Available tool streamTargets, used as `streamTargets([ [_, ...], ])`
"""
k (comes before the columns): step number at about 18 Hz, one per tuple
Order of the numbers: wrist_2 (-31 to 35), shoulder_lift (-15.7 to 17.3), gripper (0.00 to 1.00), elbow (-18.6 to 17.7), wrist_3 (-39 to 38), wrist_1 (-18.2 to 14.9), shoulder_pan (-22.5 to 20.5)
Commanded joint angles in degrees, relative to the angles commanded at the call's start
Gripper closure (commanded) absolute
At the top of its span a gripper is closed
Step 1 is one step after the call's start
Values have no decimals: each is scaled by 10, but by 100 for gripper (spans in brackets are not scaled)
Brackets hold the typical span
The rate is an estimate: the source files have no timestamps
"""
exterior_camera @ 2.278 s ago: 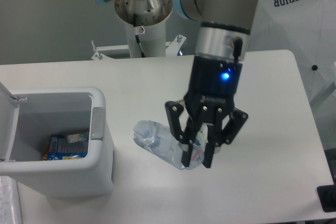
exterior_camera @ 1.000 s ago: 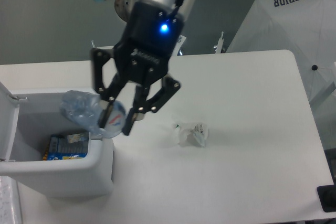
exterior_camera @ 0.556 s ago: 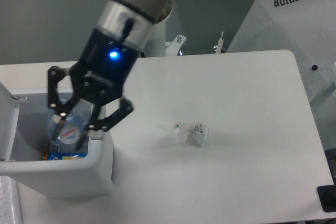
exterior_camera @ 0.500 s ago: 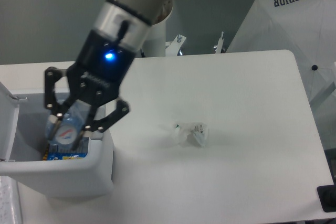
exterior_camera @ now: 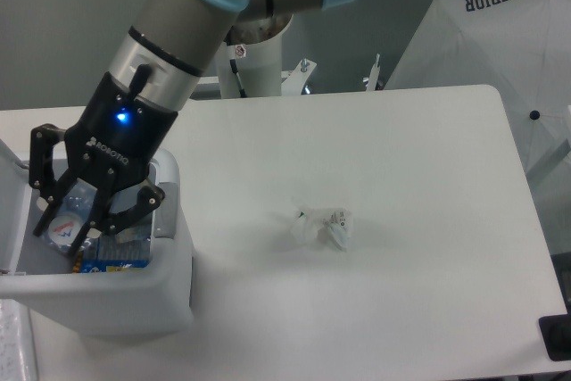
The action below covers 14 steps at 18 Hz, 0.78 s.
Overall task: Place the trash in the trash can
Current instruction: 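Open the gripper to release the bottle into the bin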
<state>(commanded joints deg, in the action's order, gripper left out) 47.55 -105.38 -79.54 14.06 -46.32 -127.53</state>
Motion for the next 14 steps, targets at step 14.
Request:
streamTargets([
  [14,3,24,8,-19,0,-1,-74],
])
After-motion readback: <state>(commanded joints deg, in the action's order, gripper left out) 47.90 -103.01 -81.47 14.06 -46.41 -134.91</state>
